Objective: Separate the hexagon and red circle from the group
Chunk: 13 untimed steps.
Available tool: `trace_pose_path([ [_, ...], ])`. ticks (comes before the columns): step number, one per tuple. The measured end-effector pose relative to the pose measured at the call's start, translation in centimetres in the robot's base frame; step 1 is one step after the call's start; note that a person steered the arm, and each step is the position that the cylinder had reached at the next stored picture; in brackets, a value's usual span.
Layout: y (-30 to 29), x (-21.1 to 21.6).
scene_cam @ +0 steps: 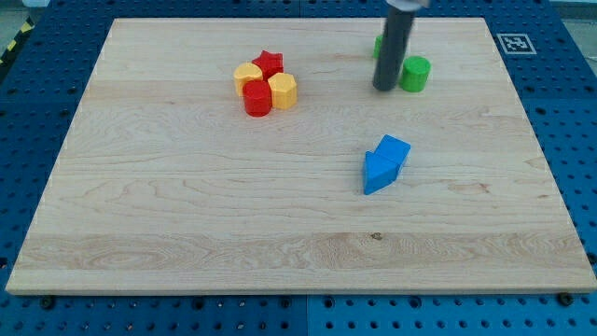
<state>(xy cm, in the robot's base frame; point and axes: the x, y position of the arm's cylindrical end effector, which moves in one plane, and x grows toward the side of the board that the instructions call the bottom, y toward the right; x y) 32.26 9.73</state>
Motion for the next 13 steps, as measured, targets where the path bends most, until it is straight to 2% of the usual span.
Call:
trace_pose_path([
  [2,-12.9,-0.7],
  [3,-16.4,-0.7],
  [5,-15.1,1.5],
  [6,-12.6,1.8],
  [9,-10.5,6.2],
  [12,-4.0,11.3],
  [13,-9.5,11.3],
])
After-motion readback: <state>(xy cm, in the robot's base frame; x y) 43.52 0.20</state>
